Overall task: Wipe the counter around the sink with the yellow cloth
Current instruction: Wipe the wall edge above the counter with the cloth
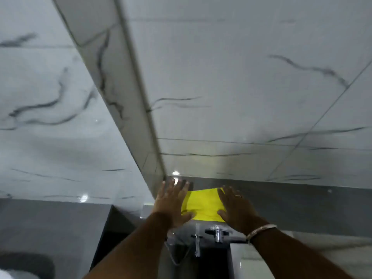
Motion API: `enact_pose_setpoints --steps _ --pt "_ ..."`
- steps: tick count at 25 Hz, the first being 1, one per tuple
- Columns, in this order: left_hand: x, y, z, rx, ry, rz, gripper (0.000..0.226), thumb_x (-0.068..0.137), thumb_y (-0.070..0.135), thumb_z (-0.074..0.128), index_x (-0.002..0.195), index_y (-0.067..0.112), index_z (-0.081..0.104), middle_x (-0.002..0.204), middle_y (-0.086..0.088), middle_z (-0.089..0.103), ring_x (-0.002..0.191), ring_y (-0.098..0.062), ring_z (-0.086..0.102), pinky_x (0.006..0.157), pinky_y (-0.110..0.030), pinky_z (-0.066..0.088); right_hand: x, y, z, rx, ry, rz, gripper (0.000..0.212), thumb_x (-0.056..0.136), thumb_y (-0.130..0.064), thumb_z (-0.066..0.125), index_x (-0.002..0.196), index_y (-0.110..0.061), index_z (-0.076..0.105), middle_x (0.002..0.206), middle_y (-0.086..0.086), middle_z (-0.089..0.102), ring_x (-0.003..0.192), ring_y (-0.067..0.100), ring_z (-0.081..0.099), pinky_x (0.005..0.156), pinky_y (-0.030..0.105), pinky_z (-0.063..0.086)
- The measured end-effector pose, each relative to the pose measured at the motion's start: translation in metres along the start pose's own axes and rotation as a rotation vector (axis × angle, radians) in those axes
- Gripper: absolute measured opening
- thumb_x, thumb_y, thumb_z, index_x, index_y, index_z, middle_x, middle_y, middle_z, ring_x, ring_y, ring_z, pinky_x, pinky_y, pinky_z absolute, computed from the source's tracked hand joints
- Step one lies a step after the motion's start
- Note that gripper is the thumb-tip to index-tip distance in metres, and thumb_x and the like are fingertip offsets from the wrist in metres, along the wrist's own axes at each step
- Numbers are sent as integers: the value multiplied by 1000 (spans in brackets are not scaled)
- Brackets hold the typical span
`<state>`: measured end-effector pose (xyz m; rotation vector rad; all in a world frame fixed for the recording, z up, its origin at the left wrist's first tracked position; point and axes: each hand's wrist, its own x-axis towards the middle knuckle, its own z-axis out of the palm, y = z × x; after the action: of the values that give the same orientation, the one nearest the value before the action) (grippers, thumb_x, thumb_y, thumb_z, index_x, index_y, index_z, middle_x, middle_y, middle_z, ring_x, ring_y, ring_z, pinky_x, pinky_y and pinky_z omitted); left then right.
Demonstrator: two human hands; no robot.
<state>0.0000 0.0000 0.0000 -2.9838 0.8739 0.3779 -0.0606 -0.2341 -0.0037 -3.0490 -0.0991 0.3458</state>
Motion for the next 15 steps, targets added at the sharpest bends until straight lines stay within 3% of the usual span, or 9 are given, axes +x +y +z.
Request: enact_pose_setpoints --steps 1,3,5,7,9,11,13,15 --pt "15 -1 10 -23 -41 -22 97 73 78 13 152 22 8 162 -6 10 149 -30 3 118 -52 -3 12 -4 12 56 -44 13 75 75 -43 58 137 -6 40 142 21 45 128 41 45 100 52 42" --pt "43 -4 24 -16 21 -47 81 81 64 6 148 22 24 158 -7 24 144 -29 19 118 -50 9 36 -11 24 40 -47 37 66 73 -44 57 125 -4 54 129 19 59 114 39 59 85 47 53" --pt "60 -11 37 -5 58 -50 67 92 51 24 150 18 22 159 -10 24 144 -30 20 118 -49 9 58 -13 33 -59 -85 28 62 63 -39 74 114 -6 62 113 16 69 96 36 68 74 43 57" --pt "55 -14 50 -10 26 -38 70 94 45 42 151 14 17 161 -11 15 147 -30 12 118 -48 5 67 -10 34 -74 -57 -9 60 60 -29 79 112 -8 61 105 15 70 89 37 68 80 45 54" --pt "42 -12 50 1 4 -26 63 93 46 48 147 18 31 161 -9 16 148 -28 9 118 -47 4 58 -14 17 -67 -89 -10 51 64 -26 76 109 -11 57 102 12 67 91 36 65 86 43 48" --pt "28 -10 39 -80 33 -6 50 89 42 58 133 20 49 155 -8 32 146 -29 19 118 -44 13 52 -18 5 -94 -105 -74 37 71 -26 71 103 -15 58 106 10 64 98 35 61 85 39 46" --pt "11 -12 22 -159 5 -4 41 85 35 66 120 16 57 137 -10 54 133 -30 41 107 -39 32 46 -25 -7 -61 -154 -116 28 76 -27 67 102 -16 62 112 10 61 103 33 59 85 36 47" --pt "-14 -21 3 -241 -51 -40 32 88 33 65 113 15 57 122 -10 62 116 -31 54 88 -36 41 44 -34 -12 -1 -223 -164 30 78 -29 67 104 -16 63 114 11 63 105 33 59 85 35 48"
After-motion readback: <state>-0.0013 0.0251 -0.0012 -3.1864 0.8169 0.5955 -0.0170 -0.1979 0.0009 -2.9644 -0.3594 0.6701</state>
